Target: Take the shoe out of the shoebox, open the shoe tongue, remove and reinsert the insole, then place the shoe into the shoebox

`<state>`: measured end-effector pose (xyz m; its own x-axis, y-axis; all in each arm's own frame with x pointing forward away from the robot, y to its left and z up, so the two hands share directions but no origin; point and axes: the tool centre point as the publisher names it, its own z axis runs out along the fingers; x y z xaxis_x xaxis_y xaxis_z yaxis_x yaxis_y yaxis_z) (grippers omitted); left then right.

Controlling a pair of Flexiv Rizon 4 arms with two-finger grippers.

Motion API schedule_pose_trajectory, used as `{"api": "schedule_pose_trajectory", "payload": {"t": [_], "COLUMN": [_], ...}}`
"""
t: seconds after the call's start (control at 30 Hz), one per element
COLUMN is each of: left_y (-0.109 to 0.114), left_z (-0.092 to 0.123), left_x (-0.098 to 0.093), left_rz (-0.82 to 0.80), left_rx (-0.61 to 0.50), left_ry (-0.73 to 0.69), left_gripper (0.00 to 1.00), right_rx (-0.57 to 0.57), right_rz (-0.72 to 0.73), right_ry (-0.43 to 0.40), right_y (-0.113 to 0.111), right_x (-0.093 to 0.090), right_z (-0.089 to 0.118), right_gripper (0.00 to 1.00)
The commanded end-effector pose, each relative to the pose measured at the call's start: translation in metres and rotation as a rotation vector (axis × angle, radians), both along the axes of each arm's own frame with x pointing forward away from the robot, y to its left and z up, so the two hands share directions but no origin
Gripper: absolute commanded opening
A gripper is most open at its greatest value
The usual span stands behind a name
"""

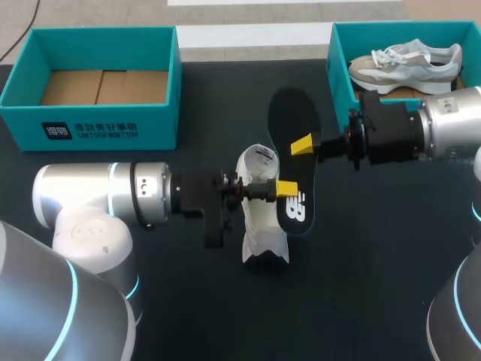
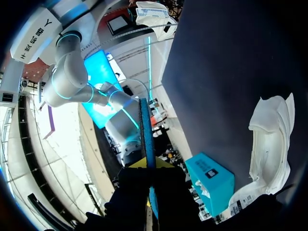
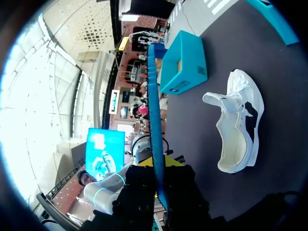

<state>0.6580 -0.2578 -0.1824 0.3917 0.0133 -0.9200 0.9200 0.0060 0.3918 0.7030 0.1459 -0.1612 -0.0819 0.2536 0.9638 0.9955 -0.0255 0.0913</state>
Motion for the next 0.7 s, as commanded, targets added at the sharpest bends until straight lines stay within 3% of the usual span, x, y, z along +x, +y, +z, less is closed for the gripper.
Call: {"api": "schedule_pose_trajectory", "payload": {"t": [0.03,0.43,0.7], "left_y": [0.006,0.044,0.054], "left_z": [-0.001,0.009,0.04], "left_x": [-0.006,0.017,0.035], "left_rz": [0.004,0.059,0.094], "left_rx": [0.007,0.072,0.21], "left_ry": [0.007,0.002,0.031], "left_gripper": [1.0,1.0,1.0], "right_rx": [0.003,0.017,0.02], "right_rz": [0.005,0.011,0.021], "right_ry": [0.005,0.042,0.061], "right_y": [0.001,-0.004,-0.003], "right_x": [0.007,0.008,0.009], "right_z": [-0.002,-0.016,-0.025], "right_gripper": [0.0,0.0,0.0]}}
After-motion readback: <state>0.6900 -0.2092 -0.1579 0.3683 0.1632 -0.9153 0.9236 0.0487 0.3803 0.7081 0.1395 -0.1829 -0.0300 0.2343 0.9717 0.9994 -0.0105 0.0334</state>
